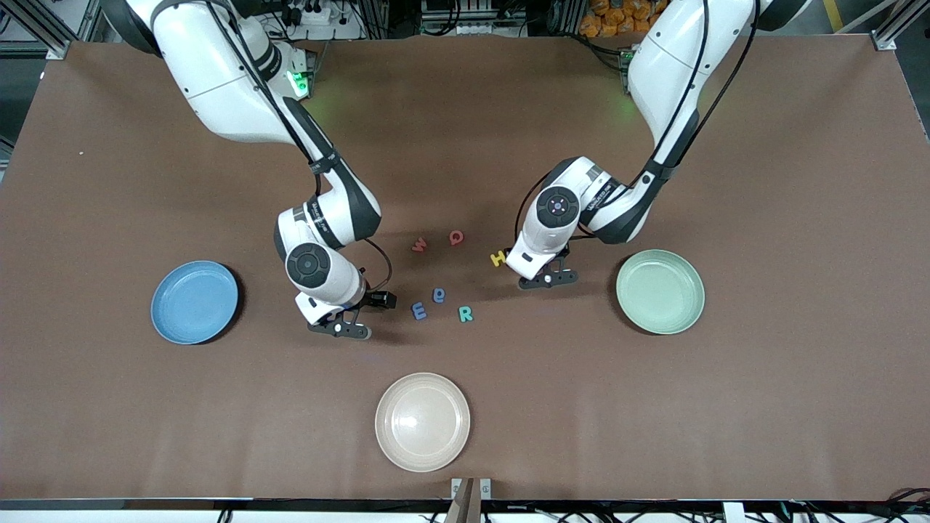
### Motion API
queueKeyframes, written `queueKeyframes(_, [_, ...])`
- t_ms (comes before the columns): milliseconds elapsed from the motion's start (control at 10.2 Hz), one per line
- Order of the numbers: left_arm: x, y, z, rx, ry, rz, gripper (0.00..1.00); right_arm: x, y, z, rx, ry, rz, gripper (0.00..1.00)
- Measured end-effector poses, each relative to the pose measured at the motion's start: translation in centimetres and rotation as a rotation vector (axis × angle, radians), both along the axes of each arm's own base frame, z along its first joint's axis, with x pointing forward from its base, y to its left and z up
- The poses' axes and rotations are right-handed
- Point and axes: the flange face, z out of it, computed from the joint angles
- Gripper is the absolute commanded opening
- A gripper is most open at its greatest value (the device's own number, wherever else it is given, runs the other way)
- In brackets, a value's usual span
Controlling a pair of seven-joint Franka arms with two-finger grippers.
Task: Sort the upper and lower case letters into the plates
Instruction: 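Grasp the M with the left gripper while the right gripper grasps the u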
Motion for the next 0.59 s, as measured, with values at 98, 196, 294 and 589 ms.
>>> queueKeyframes(98, [-0.07, -0.04, 0.09, 0.000, -0.001, -0.001, 0.58, -0.14, 0.04, -0.20, -0.001, 0.004, 0.001, 1.00])
queueKeyframes(196, [-0.08, -0.04, 0.10, -0.001, -0.001, -0.001, 0.51, -0.27, 0.12, -0.36, -0.002, 0.007, 0.003, 1.00])
queueKeyframes(294, [-0.15, -0.08, 0.17, -0.001, -0.001, -0.003, 0.41, -0.46, 0.30, -0.49, -0.003, 0.010, 0.006, 1.00])
queueKeyframes(589, [-0.37, -0.12, 0.52, -0.001, -0.003, -0.006, 0.32, -0.79, 0.66, -0.70, -0.005, 0.014, 0.013, 1.00])
